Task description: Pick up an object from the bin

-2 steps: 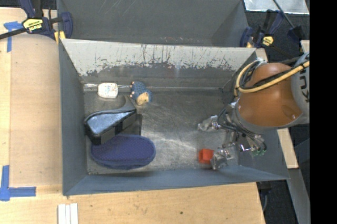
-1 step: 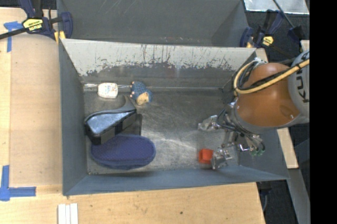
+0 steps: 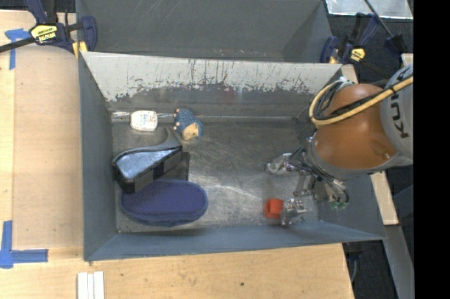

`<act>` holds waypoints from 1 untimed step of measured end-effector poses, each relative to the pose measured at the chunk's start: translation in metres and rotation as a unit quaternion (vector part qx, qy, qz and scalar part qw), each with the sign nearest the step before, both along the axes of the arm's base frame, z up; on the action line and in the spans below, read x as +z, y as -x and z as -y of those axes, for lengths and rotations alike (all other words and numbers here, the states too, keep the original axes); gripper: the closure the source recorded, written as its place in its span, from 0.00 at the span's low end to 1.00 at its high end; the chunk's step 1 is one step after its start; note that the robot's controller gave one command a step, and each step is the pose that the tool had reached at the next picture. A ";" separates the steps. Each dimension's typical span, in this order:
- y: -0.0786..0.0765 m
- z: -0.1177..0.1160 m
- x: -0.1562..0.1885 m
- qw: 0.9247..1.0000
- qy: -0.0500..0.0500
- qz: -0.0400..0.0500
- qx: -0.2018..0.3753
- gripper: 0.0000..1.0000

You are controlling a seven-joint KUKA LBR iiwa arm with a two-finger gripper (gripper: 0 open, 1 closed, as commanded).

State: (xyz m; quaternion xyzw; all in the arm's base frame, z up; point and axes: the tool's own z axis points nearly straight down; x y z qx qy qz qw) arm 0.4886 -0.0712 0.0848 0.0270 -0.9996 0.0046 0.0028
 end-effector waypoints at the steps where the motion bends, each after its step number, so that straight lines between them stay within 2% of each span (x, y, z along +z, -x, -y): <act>1: 0.000 0.000 0.000 0.997 0.002 0.001 -0.079 0.00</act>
Offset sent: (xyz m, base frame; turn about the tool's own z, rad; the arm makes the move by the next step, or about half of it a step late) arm -0.0041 0.0109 -0.0145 0.1569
